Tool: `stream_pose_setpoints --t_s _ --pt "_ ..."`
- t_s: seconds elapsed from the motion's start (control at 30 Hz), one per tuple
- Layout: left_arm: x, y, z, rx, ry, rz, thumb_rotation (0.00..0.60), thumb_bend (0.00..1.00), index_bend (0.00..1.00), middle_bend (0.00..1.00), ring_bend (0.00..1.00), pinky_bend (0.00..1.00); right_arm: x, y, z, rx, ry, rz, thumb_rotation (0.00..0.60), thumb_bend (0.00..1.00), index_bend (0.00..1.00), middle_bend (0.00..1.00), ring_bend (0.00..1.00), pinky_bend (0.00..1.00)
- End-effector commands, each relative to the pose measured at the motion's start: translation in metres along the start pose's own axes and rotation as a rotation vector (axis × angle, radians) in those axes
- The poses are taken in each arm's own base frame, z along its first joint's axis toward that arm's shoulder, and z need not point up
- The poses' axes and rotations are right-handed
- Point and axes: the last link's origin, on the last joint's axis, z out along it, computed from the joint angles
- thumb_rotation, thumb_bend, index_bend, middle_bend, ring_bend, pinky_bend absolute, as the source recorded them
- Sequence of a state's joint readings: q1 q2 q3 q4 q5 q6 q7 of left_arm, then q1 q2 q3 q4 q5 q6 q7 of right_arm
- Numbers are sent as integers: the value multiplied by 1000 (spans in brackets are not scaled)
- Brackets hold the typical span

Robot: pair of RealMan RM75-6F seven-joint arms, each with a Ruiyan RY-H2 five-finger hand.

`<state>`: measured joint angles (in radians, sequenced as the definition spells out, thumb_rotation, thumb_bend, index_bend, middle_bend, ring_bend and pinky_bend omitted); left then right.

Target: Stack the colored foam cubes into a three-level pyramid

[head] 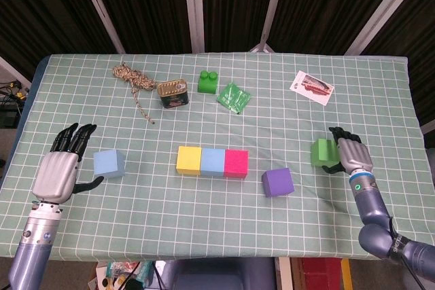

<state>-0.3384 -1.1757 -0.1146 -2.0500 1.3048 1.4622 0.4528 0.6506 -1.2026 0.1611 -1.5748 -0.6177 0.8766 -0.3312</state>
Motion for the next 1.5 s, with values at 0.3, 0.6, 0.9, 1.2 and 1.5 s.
stream_pose_setpoints --t_s 0.3,0.6,0.9,1.2,1.5 --pt "0 1 1 -2 3 0 600 58 25 87 14 76 6 23 5 80 35 -144 600 252 0 205 87 0" --pt "-2 0 1 0 0 0 600 58 25 87 14 76 9 26 8 112 -12 -189 600 252 0 205 88 0" --pt "-4 0 2 -2 -6 3 600 58 27 90 14 75 12 26 14 143 -21 -204 600 253 0 216 95 0" --pt "-4 -1 2 1 -4 4 600 59 28 91 14 76 9 27 17 181 -22 -207 600 253 0 236 113 0" --pt "-5 -1 3 3 -8 7 600 58 29 91 14 75 6 27 19 199 -30 -197 600 253 0 253 126 0"
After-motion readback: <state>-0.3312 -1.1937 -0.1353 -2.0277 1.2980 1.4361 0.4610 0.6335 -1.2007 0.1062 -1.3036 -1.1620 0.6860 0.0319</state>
